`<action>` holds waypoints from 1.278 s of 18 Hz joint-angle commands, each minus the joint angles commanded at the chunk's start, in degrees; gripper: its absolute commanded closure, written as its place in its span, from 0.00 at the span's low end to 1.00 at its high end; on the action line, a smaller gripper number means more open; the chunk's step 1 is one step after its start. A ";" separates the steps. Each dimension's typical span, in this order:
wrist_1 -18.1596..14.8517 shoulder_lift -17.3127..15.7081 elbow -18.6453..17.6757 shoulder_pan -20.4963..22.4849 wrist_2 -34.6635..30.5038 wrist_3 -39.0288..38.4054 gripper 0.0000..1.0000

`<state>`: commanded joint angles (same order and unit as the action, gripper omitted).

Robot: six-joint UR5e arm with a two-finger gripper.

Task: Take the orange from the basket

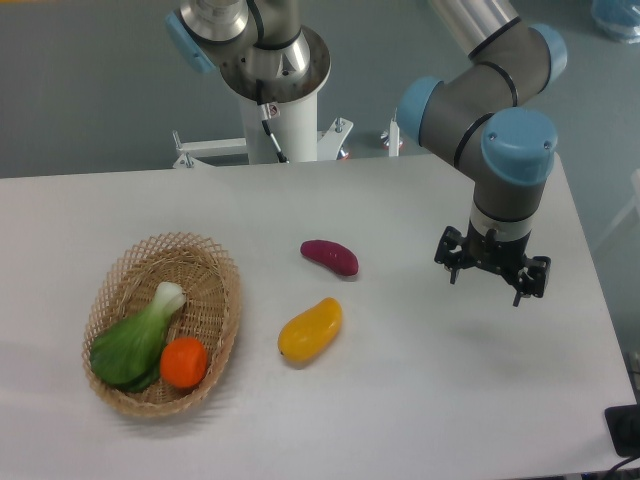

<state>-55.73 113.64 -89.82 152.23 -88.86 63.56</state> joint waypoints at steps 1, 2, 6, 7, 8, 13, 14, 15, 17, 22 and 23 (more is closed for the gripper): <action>0.00 0.00 0.00 -0.18 0.09 -0.63 0.00; 0.00 0.00 0.00 -0.27 0.17 -1.68 0.00; 0.27 0.00 0.09 -2.11 0.09 -5.81 0.00; 0.27 0.00 0.09 -2.55 0.09 -6.77 0.00; 0.27 0.00 0.09 -2.90 0.09 -7.83 0.00; 0.18 -0.53 0.35 -6.41 0.35 -14.94 0.00; 0.18 -0.44 0.61 -7.46 0.35 -17.05 0.00; 0.18 -0.27 0.79 -8.61 0.61 -19.16 0.00; 0.18 -0.18 0.79 -10.54 1.31 -22.67 0.00; 0.00 0.09 0.88 -15.99 4.99 -30.93 0.00; 0.09 0.26 1.23 -17.13 7.27 -34.17 0.00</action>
<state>-55.64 113.90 -88.60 135.10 -81.59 29.39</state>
